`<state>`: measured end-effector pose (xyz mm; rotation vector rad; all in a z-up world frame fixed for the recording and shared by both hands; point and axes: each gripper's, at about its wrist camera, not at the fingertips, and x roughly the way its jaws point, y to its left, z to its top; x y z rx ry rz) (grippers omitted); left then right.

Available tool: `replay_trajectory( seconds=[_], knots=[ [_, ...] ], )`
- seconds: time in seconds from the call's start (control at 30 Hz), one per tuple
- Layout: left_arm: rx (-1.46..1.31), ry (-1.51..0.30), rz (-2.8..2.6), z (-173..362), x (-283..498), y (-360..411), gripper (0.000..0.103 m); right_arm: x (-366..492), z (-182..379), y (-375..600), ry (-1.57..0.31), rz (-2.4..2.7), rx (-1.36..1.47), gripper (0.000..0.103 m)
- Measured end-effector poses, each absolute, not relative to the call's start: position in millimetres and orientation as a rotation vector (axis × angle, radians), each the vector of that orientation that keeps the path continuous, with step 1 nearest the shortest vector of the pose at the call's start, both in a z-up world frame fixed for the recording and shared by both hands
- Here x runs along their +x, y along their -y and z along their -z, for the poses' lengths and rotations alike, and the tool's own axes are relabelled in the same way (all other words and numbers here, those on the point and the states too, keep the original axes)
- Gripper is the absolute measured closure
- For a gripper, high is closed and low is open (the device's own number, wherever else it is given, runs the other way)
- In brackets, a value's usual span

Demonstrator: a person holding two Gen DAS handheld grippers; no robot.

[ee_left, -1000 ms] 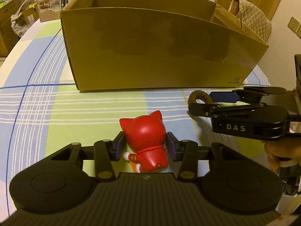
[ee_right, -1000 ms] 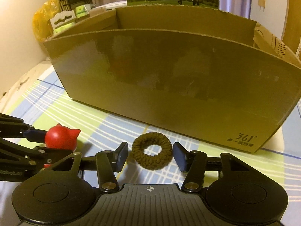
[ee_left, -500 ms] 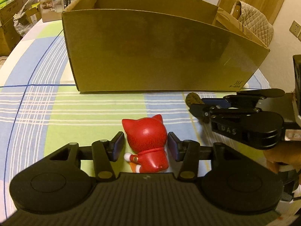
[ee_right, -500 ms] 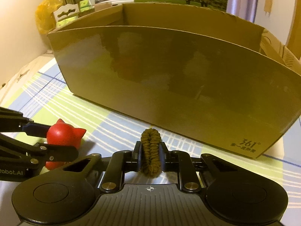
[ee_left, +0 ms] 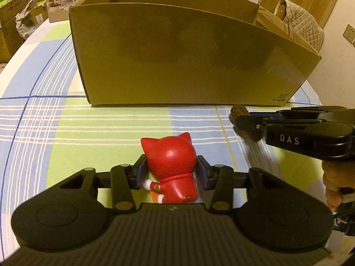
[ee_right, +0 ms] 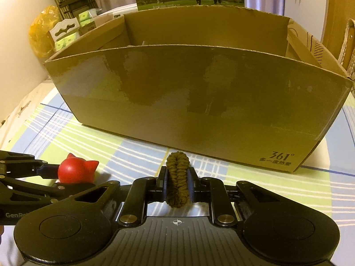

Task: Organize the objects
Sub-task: 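Lift the red figure and brown ring and carry both over the cardboard box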

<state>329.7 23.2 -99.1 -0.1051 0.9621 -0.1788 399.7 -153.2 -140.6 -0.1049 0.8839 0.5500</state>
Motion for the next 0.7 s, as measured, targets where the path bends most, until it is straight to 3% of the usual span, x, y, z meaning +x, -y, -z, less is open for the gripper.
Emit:
replay_trajectory(
  seconds=[0.7],
  knots=[
    [-0.131, -0.904, 0.255, 79, 299, -15, 0.063, 358, 111, 183, -0.871, -0.471, 0.021, 0.089]
  ],
)
